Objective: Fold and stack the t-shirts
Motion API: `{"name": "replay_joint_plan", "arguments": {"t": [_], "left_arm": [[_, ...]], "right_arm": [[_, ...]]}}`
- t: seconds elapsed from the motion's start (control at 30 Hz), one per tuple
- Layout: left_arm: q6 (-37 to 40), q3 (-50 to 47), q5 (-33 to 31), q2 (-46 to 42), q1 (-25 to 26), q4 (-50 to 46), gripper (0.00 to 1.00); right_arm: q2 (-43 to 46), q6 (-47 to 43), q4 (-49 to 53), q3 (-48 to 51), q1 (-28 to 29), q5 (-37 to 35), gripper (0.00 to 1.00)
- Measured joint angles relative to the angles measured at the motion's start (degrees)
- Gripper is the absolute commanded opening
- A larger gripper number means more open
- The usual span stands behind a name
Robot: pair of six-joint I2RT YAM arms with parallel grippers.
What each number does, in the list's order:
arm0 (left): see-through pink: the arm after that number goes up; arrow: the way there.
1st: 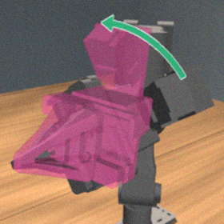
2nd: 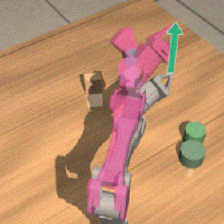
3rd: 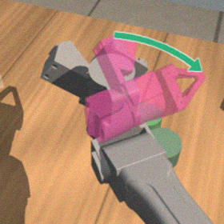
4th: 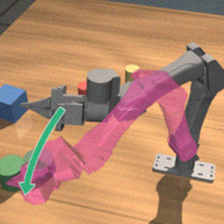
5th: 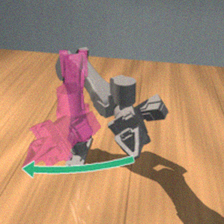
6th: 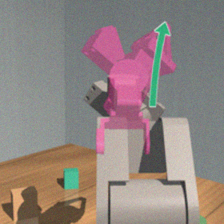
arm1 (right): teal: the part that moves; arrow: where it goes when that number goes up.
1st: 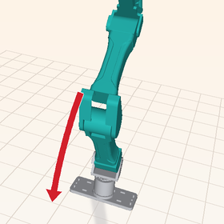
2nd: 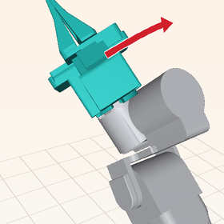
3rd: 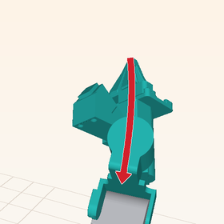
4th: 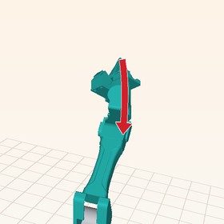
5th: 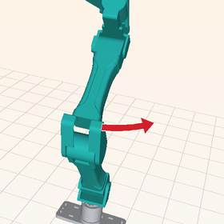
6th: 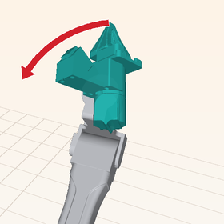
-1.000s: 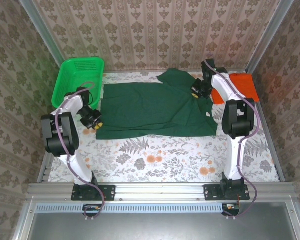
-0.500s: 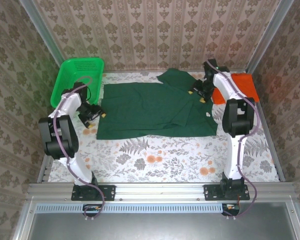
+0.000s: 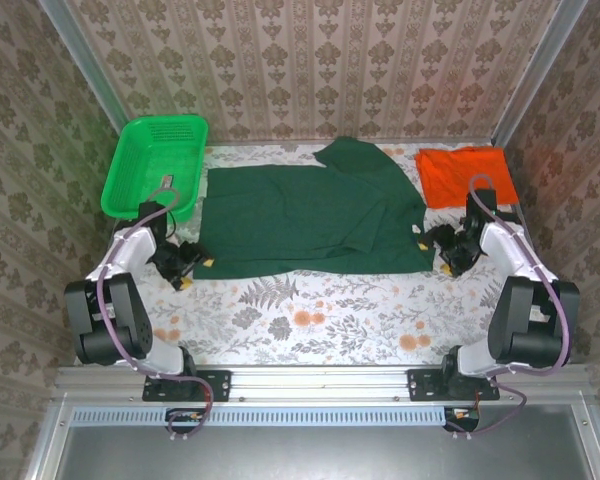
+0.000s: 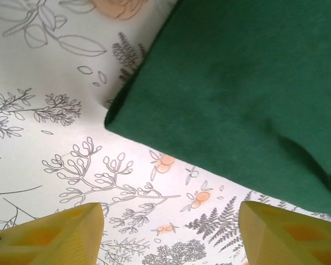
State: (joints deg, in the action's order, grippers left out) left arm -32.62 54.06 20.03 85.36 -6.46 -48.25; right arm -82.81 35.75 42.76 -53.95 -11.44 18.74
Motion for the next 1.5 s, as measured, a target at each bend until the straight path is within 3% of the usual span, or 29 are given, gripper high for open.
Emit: {"name": "replay_joint_plan", "arguments": {"t": [0.27,0.5,0.7,0.9,1.07,1.5], "left_arm": [[0.2,-2.2,2.3,2.9,-0.4,5.5,0.61],[-0.8,-4.0,2.7,7.2,-0.4,9.4,0.51],[-2.4,-3.5,1.8,8.6,-0.4,9.0,0.39],[-2.9,-1.0,-1.6,10.9,-0.3,4.9,0.09],[-1.5,0.4,-3.4,11.3,0.5,5.3,0.01],[2.5,-0.6,-6.3,7.4,-2.9,4.3,0.0]], "right_arm": [[0.0,0.0,-5.2,6.0,0.0,2.4,0.62],[-5.6,-1.7,-9.2,5.1,0.0,2.7,0.47],[-8.5,-2.7,-10.0,4.8,0.1,2.2,0.43],[-12.3,-4.4,-9.2,2.3,0.2,-0.9,0.19],[-14.7,-5.9,-7.2,-0.3,0.2,-2.1,0.02],[-11.4,-8.8,-5.1,2.4,-2.7,-3.7,0.0]]}}
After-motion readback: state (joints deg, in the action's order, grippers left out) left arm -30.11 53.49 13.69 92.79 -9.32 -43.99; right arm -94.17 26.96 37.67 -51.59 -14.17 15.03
